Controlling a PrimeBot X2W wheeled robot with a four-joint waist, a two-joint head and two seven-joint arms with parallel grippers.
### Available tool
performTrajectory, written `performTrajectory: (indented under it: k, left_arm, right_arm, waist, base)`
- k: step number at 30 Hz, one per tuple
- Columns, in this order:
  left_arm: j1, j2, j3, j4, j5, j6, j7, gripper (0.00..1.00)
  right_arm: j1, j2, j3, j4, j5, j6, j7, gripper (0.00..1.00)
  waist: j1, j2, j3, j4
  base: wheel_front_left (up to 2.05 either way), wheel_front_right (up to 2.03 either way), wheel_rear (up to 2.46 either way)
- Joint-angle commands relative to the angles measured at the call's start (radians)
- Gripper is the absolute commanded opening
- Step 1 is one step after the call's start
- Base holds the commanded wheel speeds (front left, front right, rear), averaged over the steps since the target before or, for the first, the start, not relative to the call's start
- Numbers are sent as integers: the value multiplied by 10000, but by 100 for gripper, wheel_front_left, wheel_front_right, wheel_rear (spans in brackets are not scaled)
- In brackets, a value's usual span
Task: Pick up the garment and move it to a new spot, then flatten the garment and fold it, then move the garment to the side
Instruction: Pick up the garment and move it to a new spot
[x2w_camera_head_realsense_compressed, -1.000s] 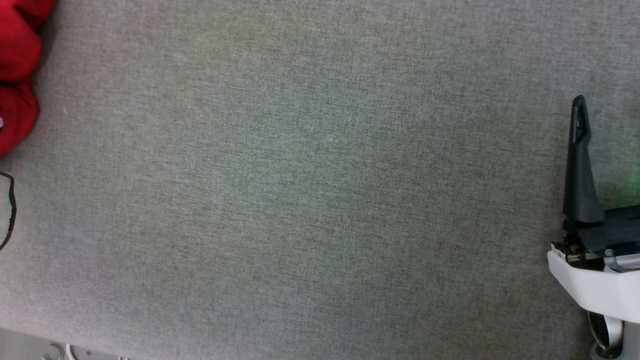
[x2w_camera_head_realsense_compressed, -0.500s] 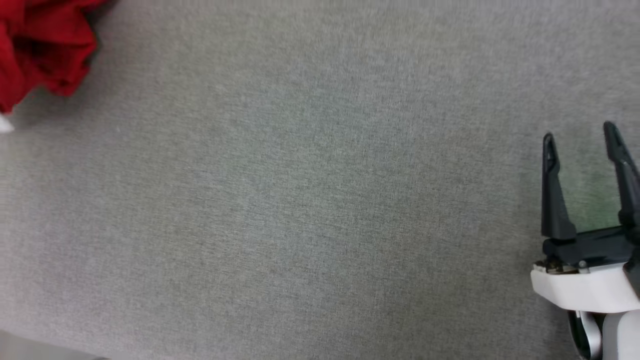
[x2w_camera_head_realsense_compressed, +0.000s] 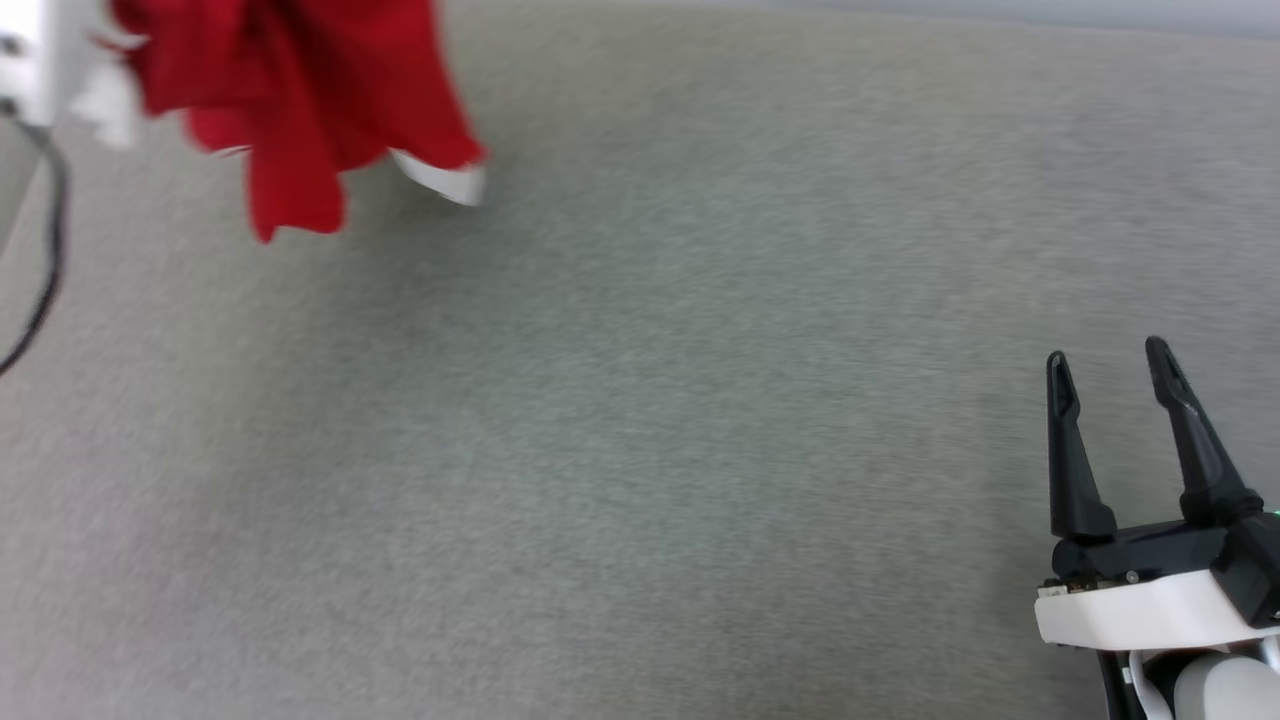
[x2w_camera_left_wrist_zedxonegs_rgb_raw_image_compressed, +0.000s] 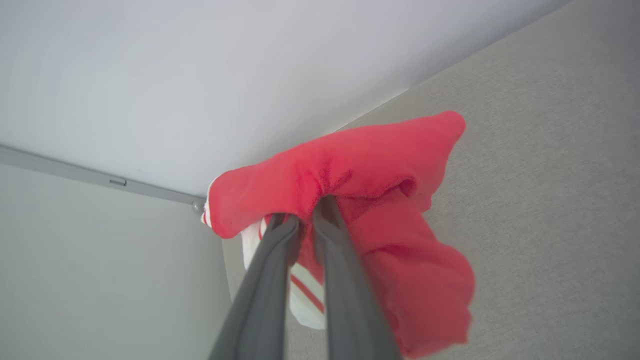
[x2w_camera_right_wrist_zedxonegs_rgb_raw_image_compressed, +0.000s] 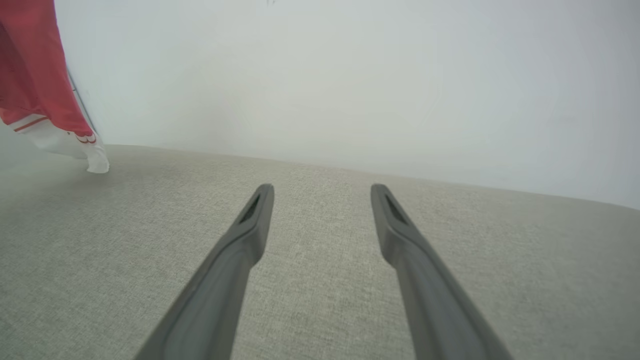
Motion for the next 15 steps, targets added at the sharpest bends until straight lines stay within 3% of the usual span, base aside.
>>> performTrajectory:
  k: [1,15]
  left_arm:
    - [-142,-22,-59,-51,22,12,27,0]
    - [-1678,-2143,-3208,27,-701,12,-382,0]
  right_arm:
    - [57,30,25,13,31,-7,-24,100]
    - [550,32,220,240,565,-7,-24,100]
  waist:
    - [0,0,-377,-428]
    - [0,0,-1430,-2627]
  base:
    - [0,0,0]
    - [0,0,0]
